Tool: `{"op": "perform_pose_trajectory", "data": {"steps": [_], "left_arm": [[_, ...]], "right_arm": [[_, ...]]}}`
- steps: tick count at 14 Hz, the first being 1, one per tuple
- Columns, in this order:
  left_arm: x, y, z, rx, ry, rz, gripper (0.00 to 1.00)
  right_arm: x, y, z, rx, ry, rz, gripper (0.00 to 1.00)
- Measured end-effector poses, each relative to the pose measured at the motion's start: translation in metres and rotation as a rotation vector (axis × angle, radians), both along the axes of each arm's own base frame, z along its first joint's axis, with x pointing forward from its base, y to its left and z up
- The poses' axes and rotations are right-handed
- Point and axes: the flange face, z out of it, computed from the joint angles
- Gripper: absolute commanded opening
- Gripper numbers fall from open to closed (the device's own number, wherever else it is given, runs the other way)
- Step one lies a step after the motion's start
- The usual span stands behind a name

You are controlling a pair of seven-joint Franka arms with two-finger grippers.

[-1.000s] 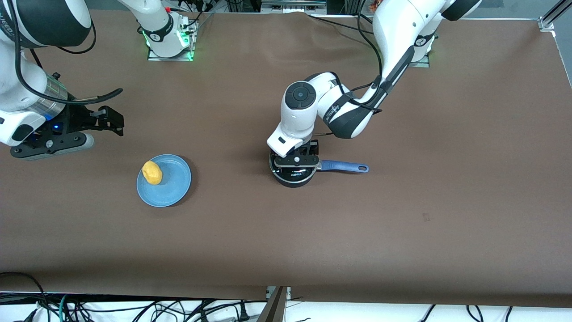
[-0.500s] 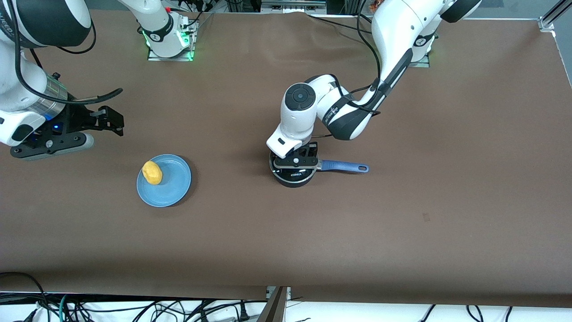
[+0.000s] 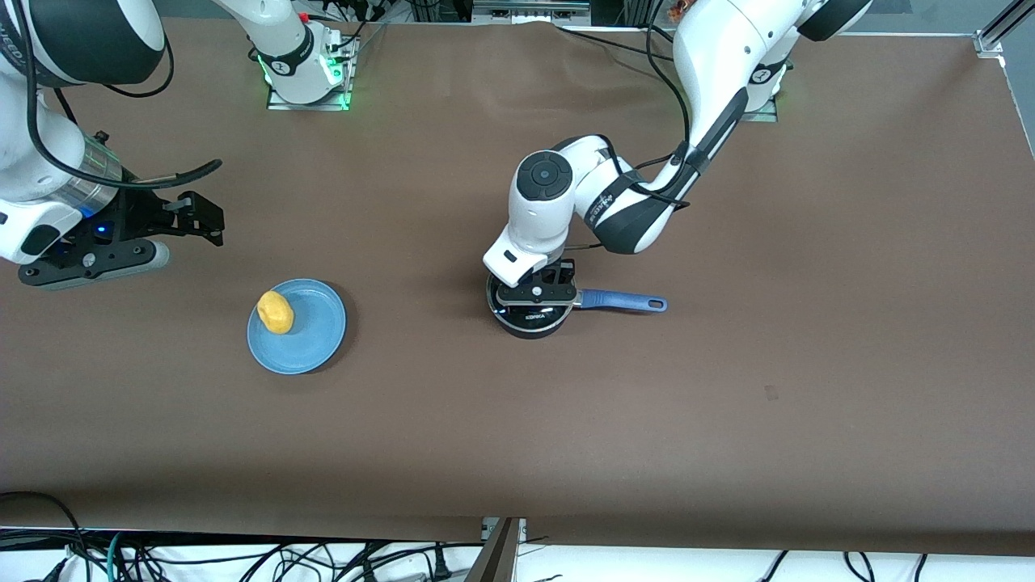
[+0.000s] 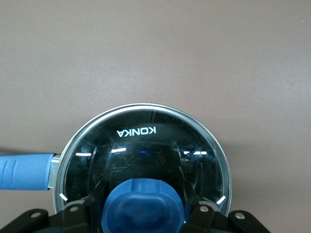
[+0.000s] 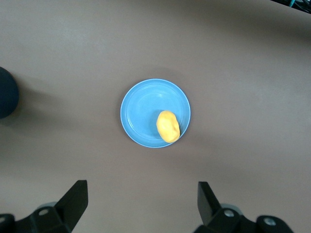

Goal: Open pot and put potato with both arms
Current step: 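Lift the glass lid off the pot with the left gripper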

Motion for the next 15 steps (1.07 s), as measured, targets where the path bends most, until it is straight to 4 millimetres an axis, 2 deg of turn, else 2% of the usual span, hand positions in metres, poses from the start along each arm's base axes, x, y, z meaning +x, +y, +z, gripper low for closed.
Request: {"op": "perform_pose_trajectory", "data": {"steps": [2, 5, 7, 8, 10, 12, 15], "left_arm": [[0.001, 0.002, 0.002, 0.003, 0.004, 0.005, 0.50], [0.009, 0.013, 0.022, 0.005, 0.022, 0.019, 0.50], [0.021, 0.032, 0.045, -0.001, 0.026, 0.023, 0.50], [0.032, 0.048, 0.058, -0.002, 0.016, 0.040, 0.50], [0.062, 0.099, 0.081, 0.005, -0.007, 0.035, 0.48], [0.090, 0.164, 0.097, -0.001, -0.006, 0.002, 0.47], [0.115, 0.258, 0.103, 0.027, -0.001, -0.024, 0.47]], "right_arm": [[0.000, 0.000, 0.000, 0.000, 0.000, 0.000, 1.00], [0.000, 0.000, 0.000, 0.000, 0.000, 0.000, 1.00], [0.000, 0.000, 0.000, 0.000, 0.000, 0.000, 1.00], [0.000, 0.000, 0.000, 0.000, 0.000, 0.000, 1.00], [-0.001, 0.000, -0.001, -0.002, 0.008, 0.000, 1.00], [-0.002, -0.002, -0.002, -0.004, 0.023, -0.003, 1.00], [0.000, -0.007, -0.008, -0.007, 0.039, -0.012, 1.00]]}}
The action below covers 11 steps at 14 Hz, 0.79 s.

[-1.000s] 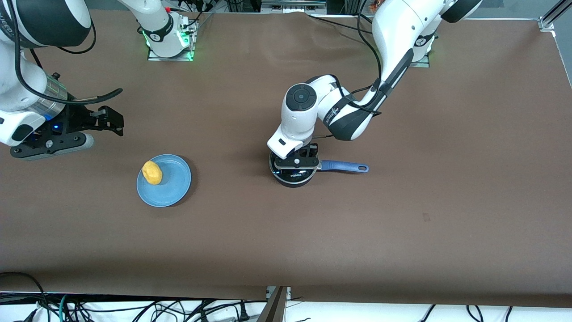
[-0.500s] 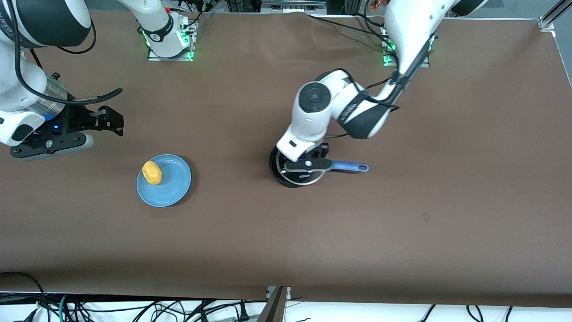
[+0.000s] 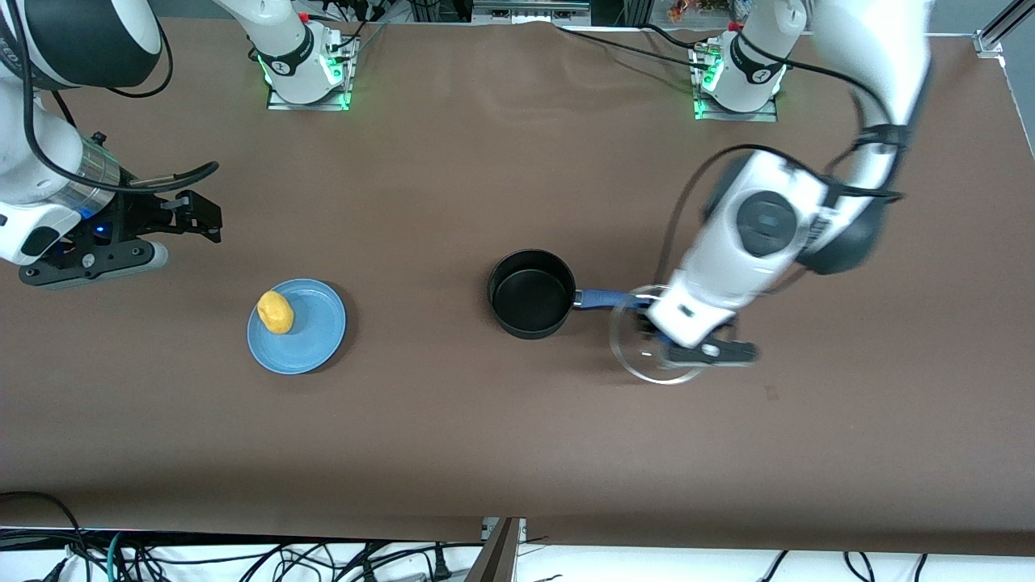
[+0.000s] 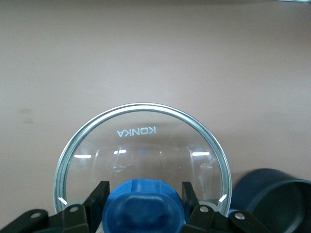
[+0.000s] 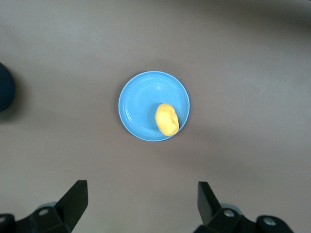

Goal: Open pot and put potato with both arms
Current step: 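Lift the glass lid off the pot with the left gripper, then set the lid down while the right gripper reaches the potato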

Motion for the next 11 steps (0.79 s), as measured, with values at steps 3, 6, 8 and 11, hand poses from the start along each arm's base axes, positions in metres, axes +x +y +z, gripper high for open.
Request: {"op": "perform_pose_trajectory", "data": {"steps": [3, 6, 8, 11], "left_arm": [[0.014, 0.096, -0.011, -0.004, 0.040, -0.016, 0.47], [0.017, 0.208, -0.039, -0.059, 0.095, 0.019, 0.47], [0.010, 0.264, -0.058, -0.070, 0.117, 0.043, 0.47], [-0.001, 0.310, -0.082, -0.066, 0.139, 0.106, 0.47]], "right_arm": [[0.014, 0.000, -0.042, -0.009, 0.067, -0.002, 1.00], [0.037, -0.003, -0.111, -0.016, 0.136, -0.008, 1.00], [0.053, -0.005, -0.163, -0.014, 0.152, 0.023, 1.00], [0.062, -0.006, -0.248, -0.044, 0.138, 0.089, 1.00]]}}
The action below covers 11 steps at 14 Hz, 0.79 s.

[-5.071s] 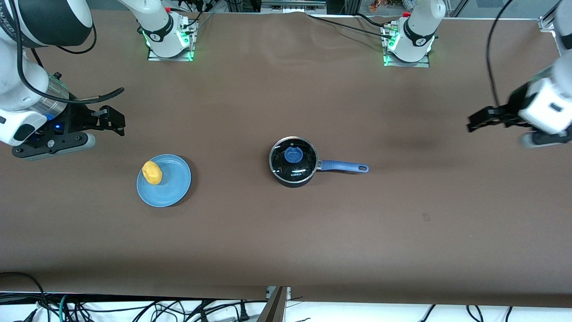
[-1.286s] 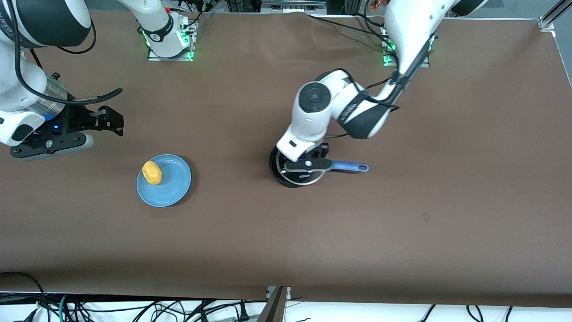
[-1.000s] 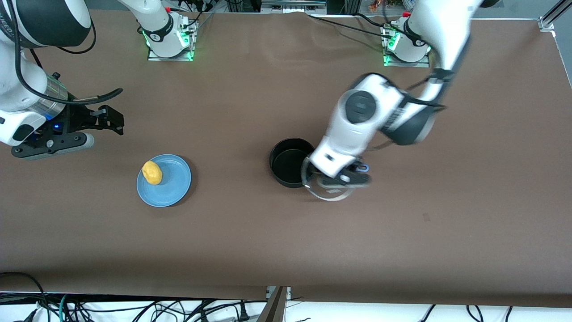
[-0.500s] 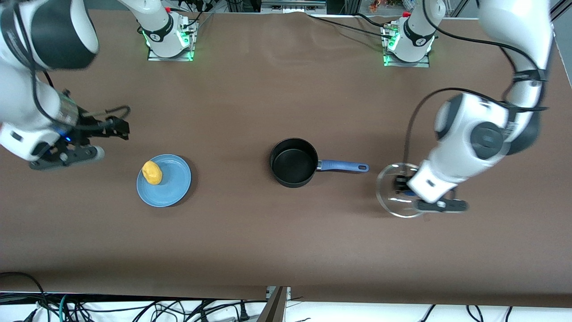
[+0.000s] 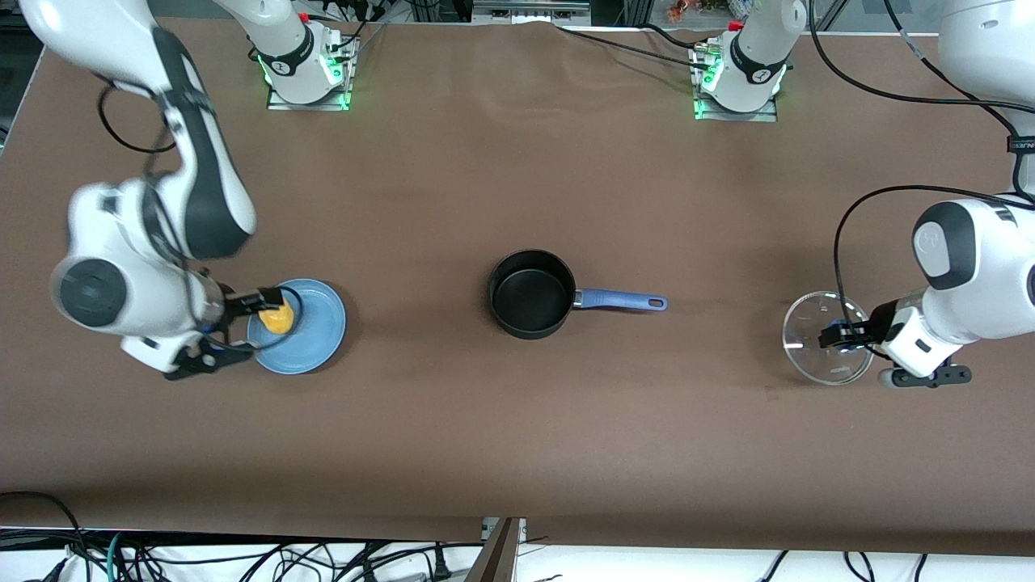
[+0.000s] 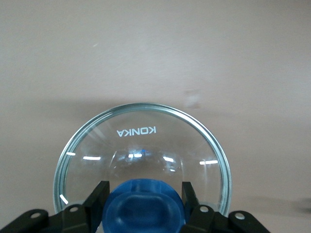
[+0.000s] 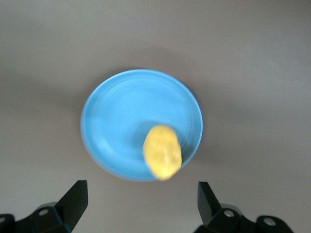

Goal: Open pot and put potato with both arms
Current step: 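Set the lid down while the right gripper reaches the potato, then grasp the yellow potato with the right gripper while the left gripper releases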

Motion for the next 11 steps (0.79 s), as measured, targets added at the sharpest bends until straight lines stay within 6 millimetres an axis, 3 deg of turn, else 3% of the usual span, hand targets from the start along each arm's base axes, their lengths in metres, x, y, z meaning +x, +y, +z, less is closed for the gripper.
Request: {"op": "perform_pose_trajectory", "data": {"steps": [3, 7, 8, 10, 11], "left_arm": [[-0.011, 0.031, -0.031, -0.022, 0.002, 0.087, 0.47], [-0.025, 0.049, -0.073, -0.029, -0.033, 0.128, 0.48], [-0.028, 0.050, -0.081, -0.022, -0.044, 0.125, 0.52], [-0.032, 0.050, -0.094, -0.014, -0.046, 0.123, 1.00], [-0.032, 0.049, -0.096, -0.014, -0.046, 0.122, 1.00]], "right_arm": [[-0.011, -0.008, -0.052, -0.008, 0.034, 0.042, 1.00], [-0.018, -0.033, -0.080, -0.001, 0.059, 0.110, 1.00], [-0.018, -0.041, -0.087, 0.005, 0.061, 0.123, 1.00], [-0.019, -0.054, -0.100, 0.012, 0.070, 0.127, 1.00], [-0.020, -0.056, -0.105, 0.013, 0.077, 0.124, 1.00]]}}
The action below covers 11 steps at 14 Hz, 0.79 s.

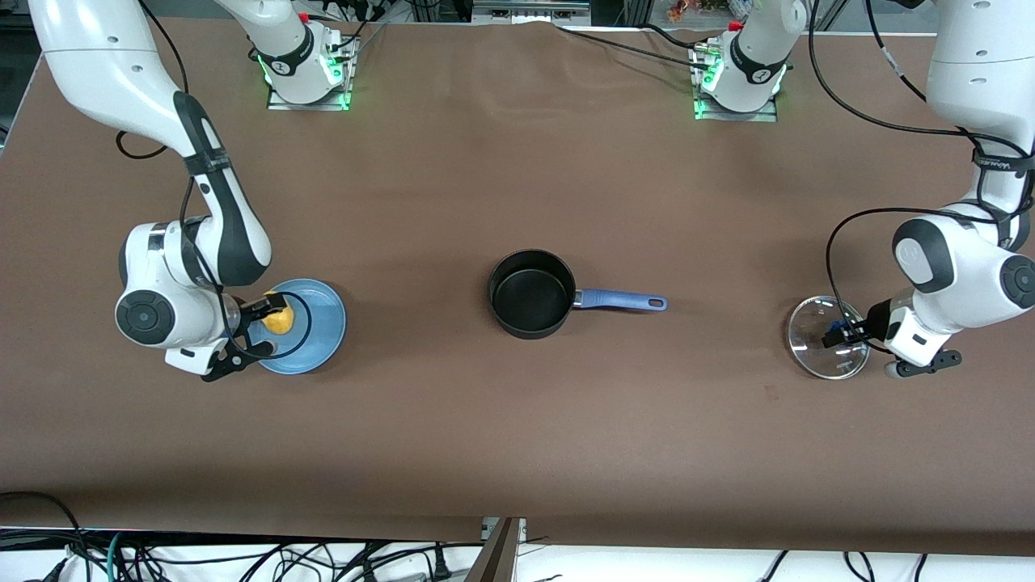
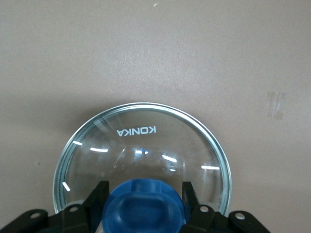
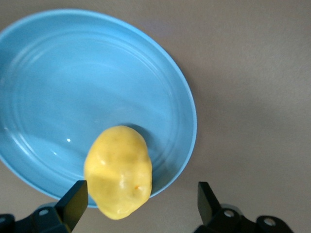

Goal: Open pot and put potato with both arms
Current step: 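Grasp the yellow potato with the right gripper while the left gripper releases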

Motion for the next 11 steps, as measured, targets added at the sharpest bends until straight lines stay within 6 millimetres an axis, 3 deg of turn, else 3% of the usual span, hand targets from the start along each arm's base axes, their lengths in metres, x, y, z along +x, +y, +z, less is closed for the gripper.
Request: {"op": "perform_pose_trajectory", "data": {"steps": [3, 5, 8, 11], "left_arm": [[0.008, -0.005, 0.024, -0.009, -0.007, -0.014, 1.00], [0.019, -0.009, 0.063, -0.033, 0.011, -0.038, 1.00], [0.030, -0.017, 0.150, 0.004, 0.032, -0.125, 1.00], [0.026, -0.029, 0.241, 0.011, 0.024, -0.168, 1.00]], "right_arm": [[-0.001, 0.002, -0.003, 0.002, 0.005, 0.002, 0.99], [-0.001, 0.004, -0.003, 0.003, 0.005, 0.000, 0.99], [-0.002, 0.011, -0.004, 0.005, 0.003, -0.013, 0.99], [-0.003, 0.015, -0.006, 0.010, 0.008, -0.019, 0.99]]}}
